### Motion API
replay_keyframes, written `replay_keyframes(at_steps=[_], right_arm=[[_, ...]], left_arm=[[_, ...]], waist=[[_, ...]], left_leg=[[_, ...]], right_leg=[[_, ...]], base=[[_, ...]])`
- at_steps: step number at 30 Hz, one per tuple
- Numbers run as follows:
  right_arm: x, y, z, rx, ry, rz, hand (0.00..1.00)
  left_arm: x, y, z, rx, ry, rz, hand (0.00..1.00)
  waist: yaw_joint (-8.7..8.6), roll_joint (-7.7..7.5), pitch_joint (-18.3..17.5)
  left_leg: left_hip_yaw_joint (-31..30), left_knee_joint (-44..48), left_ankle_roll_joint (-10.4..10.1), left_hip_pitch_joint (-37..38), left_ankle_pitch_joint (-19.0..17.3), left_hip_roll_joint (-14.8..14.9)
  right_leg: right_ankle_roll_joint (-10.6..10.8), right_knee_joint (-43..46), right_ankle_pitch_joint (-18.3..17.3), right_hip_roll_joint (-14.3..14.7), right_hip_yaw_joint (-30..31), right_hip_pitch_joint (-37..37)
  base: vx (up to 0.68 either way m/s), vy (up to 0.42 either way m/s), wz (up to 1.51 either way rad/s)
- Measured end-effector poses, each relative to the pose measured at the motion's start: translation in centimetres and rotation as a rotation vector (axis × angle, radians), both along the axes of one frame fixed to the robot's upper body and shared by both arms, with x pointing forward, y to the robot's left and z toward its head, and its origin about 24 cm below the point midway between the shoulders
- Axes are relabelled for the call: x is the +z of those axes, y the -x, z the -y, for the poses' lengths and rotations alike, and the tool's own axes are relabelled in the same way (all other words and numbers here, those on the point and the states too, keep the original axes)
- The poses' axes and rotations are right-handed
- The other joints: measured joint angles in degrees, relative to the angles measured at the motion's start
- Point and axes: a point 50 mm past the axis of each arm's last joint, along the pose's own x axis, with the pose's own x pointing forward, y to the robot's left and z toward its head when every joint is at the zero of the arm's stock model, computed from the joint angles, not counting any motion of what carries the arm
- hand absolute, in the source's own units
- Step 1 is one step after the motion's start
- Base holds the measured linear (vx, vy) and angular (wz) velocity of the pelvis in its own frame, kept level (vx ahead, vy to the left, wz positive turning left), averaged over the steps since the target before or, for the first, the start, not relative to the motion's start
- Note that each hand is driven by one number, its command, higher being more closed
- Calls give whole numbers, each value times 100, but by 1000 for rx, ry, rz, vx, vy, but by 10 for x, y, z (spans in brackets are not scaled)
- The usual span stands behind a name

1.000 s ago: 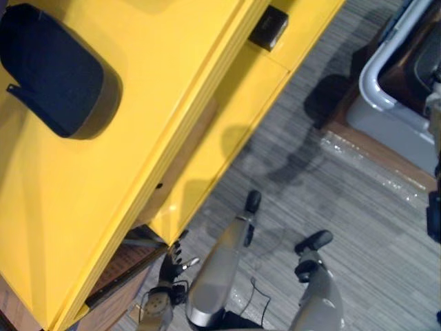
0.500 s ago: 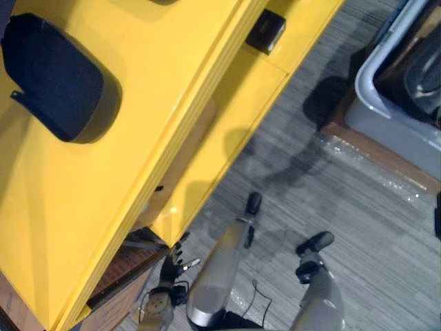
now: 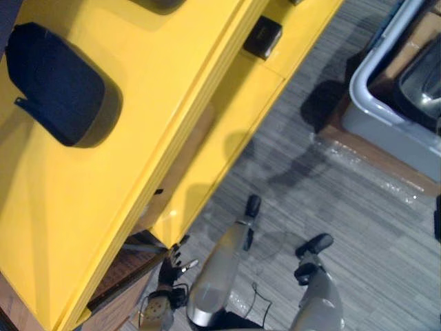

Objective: Walk over and take plastic housings, then place them on the shelf

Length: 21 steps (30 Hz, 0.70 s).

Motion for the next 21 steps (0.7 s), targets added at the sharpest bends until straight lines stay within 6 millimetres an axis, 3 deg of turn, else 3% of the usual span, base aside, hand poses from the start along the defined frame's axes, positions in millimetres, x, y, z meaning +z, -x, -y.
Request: replay_keyframes(at_steps=[5,7,10,15,21], right_arm=[[10,4,1,-50,97,57,100],[15,4,-1,-55,146,82,100],[19,3,-3,-50,179,108,100],[22,4,-5,-61,204,136,100],[39,-5,-21,-4,273,186,100]], left_arm=[[43,-32,12,-1,78,247,0],[72,-51,19,-20,110,387,0],[100,-68,22,-24,120,512,0],[137,-86,29,-70,85,663,0],[177,-112,42,-167,47,754,0]], waist=[[-49,0,0],[-156,0,0],[-277,-1,0],[-345,-1,0],[-620,-26,17]], left_leg=[[1,-1,0,99,0,5],[7,0,-2,160,-2,5],[81,0,-2,190,-1,43],[192,-16,-4,277,1,128],[345,-102,-13,431,11,199]], right_leg=[[-4,56,-3,-2,16,78],[-49,61,-34,-12,24,120],[-69,72,-44,-7,61,110],[-96,86,-21,56,192,99],[-92,86,46,112,356,117]], base=[[0,0,0],[-41,3,-1],[-49,-5,-12],[-6,-19,-13],[-3,-17,-14]])
